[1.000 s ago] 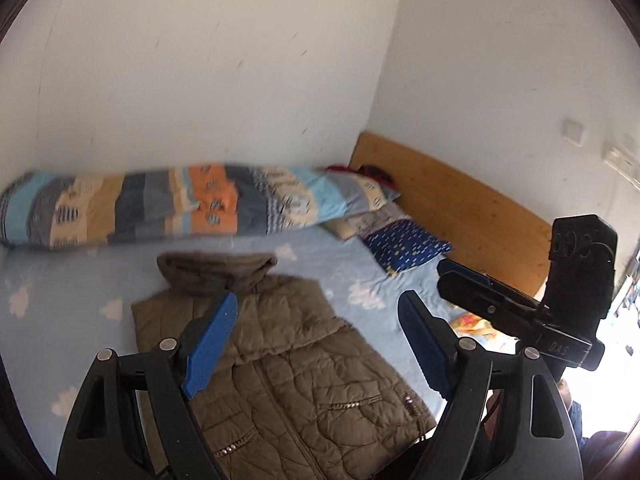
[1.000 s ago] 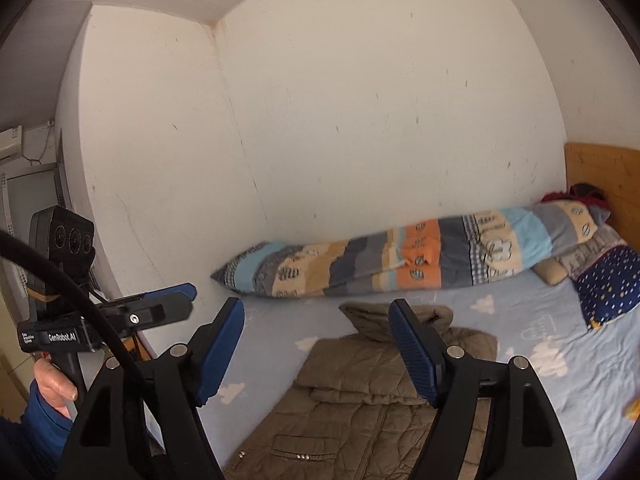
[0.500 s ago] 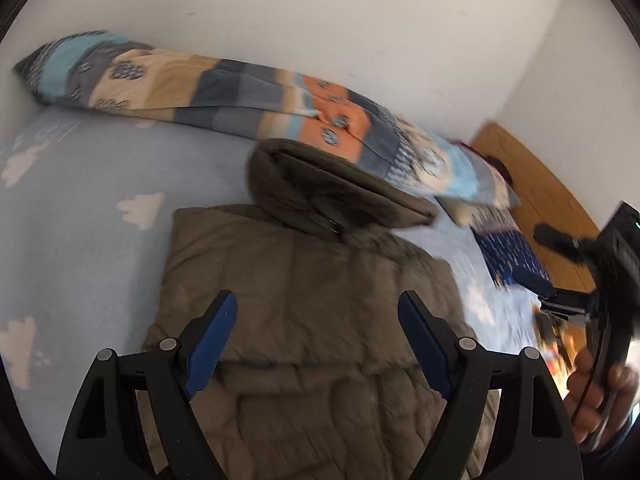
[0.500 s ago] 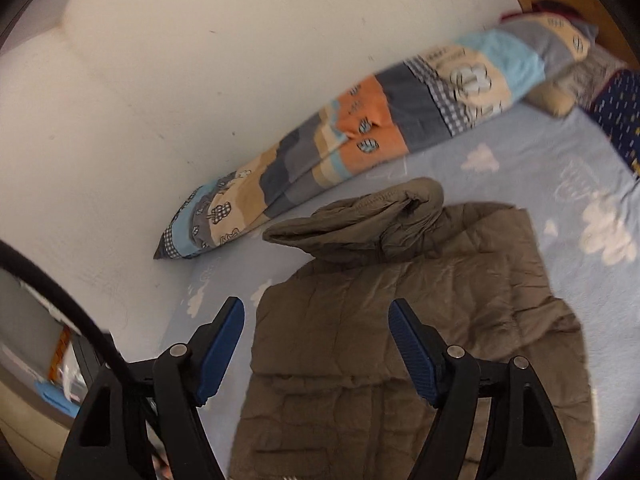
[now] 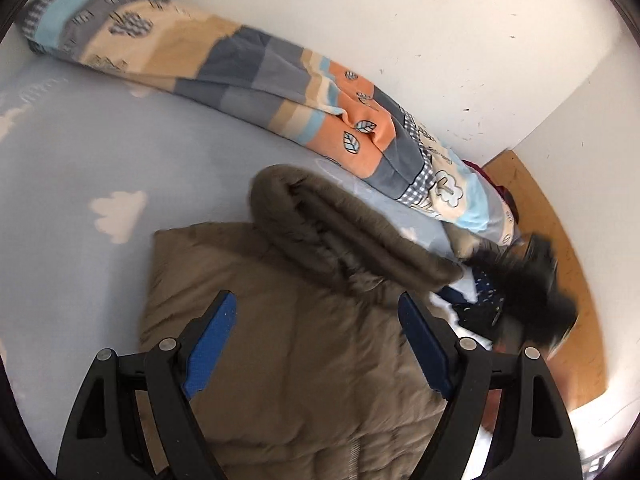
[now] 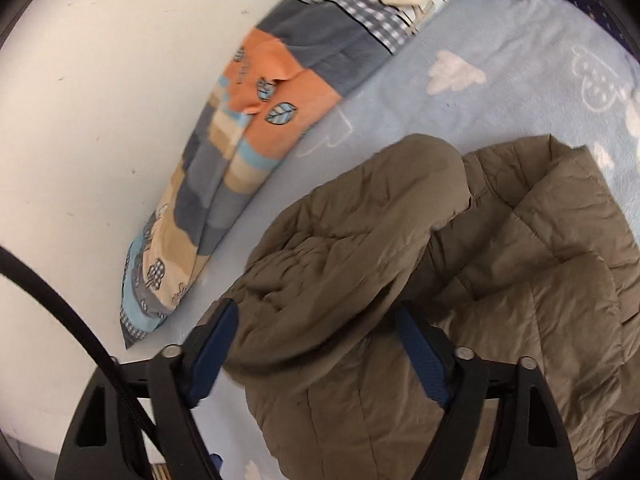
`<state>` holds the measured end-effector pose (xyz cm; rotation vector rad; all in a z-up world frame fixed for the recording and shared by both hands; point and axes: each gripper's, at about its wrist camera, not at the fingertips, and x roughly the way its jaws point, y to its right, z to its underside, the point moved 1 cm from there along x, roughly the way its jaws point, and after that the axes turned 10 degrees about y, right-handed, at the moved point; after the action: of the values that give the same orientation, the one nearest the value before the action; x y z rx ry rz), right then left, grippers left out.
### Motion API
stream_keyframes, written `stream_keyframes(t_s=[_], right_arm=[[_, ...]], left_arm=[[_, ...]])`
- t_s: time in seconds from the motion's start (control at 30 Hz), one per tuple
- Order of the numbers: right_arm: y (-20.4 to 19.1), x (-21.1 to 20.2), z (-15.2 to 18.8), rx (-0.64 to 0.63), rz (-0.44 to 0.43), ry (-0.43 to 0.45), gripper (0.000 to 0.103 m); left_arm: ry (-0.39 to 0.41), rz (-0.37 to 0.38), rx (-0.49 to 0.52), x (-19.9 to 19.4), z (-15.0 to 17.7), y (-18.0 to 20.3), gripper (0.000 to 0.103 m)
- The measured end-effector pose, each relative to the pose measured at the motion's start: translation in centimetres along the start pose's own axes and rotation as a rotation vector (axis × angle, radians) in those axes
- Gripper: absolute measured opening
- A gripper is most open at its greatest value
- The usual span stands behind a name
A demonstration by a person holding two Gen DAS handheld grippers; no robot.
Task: Fold large clothes
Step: 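Grasp the folded jacket edge with the right gripper while the left gripper grasps beside it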
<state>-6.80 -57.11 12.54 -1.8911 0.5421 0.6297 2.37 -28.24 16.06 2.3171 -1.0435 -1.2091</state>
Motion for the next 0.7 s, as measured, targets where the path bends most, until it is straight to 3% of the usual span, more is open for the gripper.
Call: stream_keyframes(t_s=[0.03,0.07,0.2,0.3,0.43,0.47,0.5,0.53,0.57,0.7], right_arm=[[-0.1,0.3,-0.1,-0.027,0.017,-0.006,0.031],[0.0,0.0,-0.1,-0.048,0.032,0.001,0.021],[-0.5,-1.4,1.2,-0.171,0.015,0.051,0.016],[-0.3,-2.1,1.6,-0.213,-0.016,0.053,0.015],[0.7,-3.7,1.3,-0.214,-0.063,0.058,0.015],[0.9,-3.9,1.2,-0.214,-0.072,0.056,0.015],[1.1,-4.1,1.1,-0.219,-0.077,0.049,0.015],[1.2,-4.3,1.0,-0.219,-0.079,0.046,0.015],[1.3,-4.6,0.9,-0.218,-0.080,0.049,0.015],[1.1,-6.3,0.6,-0.232,-0.103,0.056,0.015]], left_arm=[[-0.008,-0.004,-0.013,0.5,-0.7,0.3,0.082],[-0.019,-0.001,-0.030,1.4,-1.4,0.4,0.082],[-0.094,-0.019,-0.115,5.7,-3.0,0.4,0.083],[-0.157,-0.052,-0.180,8.5,-2.4,0.2,0.083],[-0.147,-0.044,-0.226,10.4,-1.1,-0.1,0.082],[-0.133,-0.019,-0.239,10.5,-0.9,-0.2,0.078],[-0.122,0.006,-0.240,10.4,-0.6,0.0,0.055],[-0.125,0.011,-0.226,10.4,-0.5,0.2,0.023],[-0.131,0.018,-0.199,10.1,-0.3,0.7,0.018],[-0.079,0.031,-0.102,7.0,-0.8,3.2,0.018]])
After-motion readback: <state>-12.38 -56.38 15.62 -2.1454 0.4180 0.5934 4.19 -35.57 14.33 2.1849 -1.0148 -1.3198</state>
